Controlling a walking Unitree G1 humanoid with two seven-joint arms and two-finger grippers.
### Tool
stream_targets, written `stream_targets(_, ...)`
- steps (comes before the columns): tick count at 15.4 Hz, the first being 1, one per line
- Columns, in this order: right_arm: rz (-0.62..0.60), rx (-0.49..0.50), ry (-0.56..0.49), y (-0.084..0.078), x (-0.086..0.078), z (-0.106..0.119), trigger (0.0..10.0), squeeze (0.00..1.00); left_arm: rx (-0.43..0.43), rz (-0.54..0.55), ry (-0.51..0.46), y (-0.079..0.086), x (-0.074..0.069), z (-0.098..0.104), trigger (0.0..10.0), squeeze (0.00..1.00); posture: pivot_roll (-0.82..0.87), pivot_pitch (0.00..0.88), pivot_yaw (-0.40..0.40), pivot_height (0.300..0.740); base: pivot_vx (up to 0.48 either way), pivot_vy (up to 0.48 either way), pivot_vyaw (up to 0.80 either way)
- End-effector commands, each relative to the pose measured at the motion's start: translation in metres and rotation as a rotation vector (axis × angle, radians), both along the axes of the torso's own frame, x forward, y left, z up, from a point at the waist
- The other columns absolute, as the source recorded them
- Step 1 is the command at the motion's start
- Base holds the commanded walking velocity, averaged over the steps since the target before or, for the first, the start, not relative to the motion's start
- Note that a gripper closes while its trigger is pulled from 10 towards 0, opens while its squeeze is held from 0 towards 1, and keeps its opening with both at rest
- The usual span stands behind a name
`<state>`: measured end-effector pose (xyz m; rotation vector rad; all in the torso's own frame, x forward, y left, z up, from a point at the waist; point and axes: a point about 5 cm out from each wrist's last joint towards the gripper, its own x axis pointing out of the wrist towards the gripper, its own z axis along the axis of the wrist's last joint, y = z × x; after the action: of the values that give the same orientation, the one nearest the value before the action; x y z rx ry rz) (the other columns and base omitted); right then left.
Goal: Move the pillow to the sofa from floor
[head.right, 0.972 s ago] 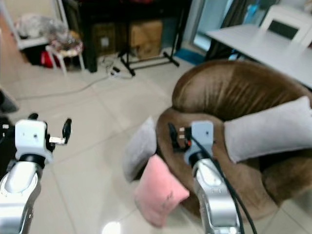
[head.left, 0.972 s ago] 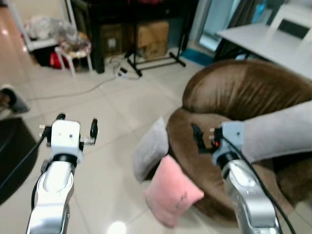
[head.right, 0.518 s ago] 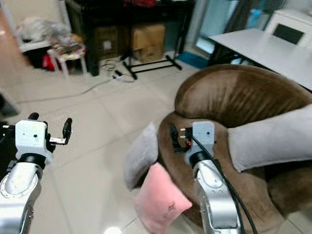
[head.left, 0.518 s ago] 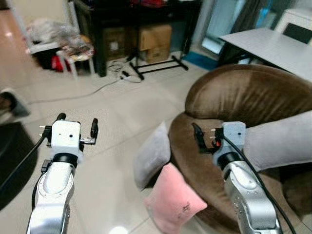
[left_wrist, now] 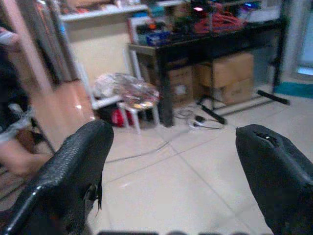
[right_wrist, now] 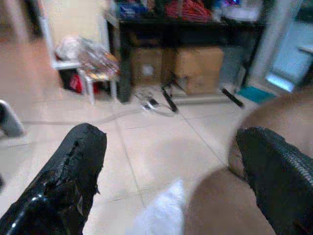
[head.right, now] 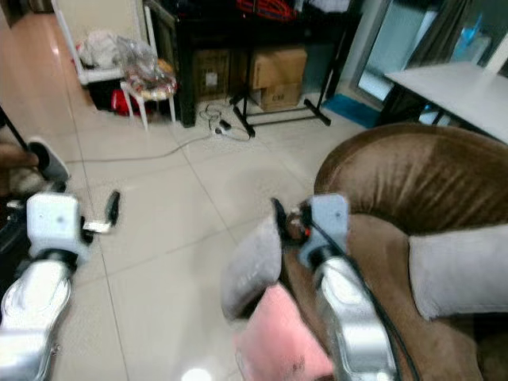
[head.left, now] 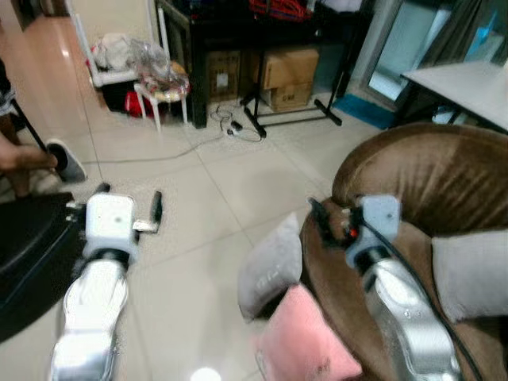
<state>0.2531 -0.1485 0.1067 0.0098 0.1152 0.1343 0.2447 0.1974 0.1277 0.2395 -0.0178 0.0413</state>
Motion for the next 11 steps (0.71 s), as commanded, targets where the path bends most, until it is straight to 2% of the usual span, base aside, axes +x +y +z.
stream_targets(1,-0.009,0.006,-0.006,-0.002,0.001,0.002,10.0,0.0,0.015,0.006,-0.015,0.001,0.001,0.004,10.0,0.0,-0.03,0.0,-0.063,0.74,0.0,0.0,0.0)
stream_targets(3,-0.061,0.032,-0.006,-0.007,0.002,0.001,10.0,0.0,0.032,0.016,-0.016,0.004,0.001,0.004,10.0,0.0,-0.03,0.0,-0.066,0.72,0.0,0.0,0.0)
stream_targets(11,-0.085,0.02,0.0,-0.013,0.001,-0.002,10.0,0.0,0.049,0.021,-0.019,0.006,0.001,0.001,10.0,0.0,-0.03,0.0,-0.063,0.645,0.0,0.0,0.0)
